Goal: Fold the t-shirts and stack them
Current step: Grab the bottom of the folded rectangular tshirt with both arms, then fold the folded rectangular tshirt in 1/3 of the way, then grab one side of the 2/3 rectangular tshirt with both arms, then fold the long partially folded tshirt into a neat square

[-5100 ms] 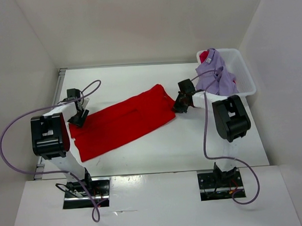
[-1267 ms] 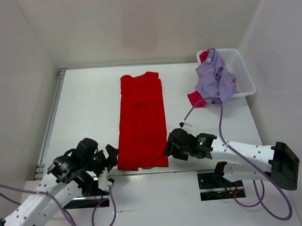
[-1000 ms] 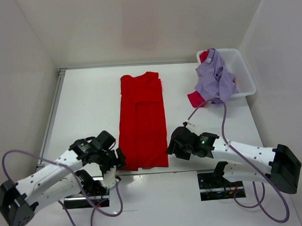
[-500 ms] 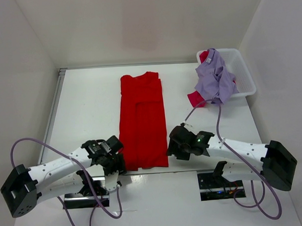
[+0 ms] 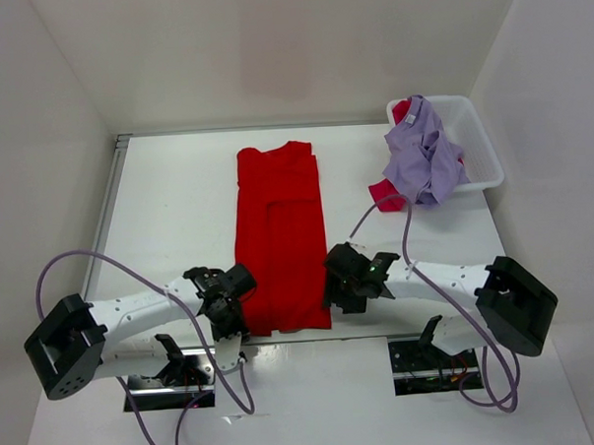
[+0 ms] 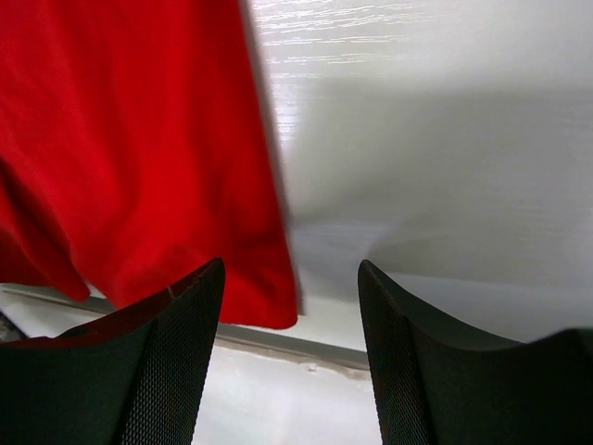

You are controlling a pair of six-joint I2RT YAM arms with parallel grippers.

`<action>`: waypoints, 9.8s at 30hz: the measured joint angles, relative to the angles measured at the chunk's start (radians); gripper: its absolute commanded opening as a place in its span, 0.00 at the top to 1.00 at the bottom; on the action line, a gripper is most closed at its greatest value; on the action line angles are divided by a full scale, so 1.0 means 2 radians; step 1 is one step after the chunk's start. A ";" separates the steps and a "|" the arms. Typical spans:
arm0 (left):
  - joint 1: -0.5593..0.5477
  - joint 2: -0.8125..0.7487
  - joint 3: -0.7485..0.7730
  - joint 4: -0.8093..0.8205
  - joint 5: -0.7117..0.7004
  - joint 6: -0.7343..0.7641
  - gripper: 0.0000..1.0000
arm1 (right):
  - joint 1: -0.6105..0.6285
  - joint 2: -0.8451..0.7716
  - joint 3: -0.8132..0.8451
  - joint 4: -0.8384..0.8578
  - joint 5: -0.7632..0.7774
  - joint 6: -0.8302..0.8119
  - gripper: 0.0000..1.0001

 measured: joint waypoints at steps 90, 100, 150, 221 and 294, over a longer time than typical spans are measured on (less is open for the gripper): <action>0.300 0.214 0.233 0.356 0.081 -0.512 0.98 | -0.254 0.408 0.539 -0.082 -0.189 -0.312 1.00; 0.302 0.246 0.230 0.435 0.080 -0.521 0.92 | -0.274 0.422 0.540 -0.085 -0.191 -0.311 0.60; 0.194 0.131 0.098 0.235 -0.033 -0.431 0.29 | -0.234 0.267 0.273 -0.019 -0.156 -0.288 0.35; 0.268 0.083 0.378 -0.101 0.135 -0.604 1.00 | -0.179 -0.021 0.246 -0.248 -0.275 -0.183 1.00; 0.239 0.310 0.402 0.198 -0.006 -0.727 0.26 | -0.308 0.391 0.456 -0.036 -0.076 -0.280 1.00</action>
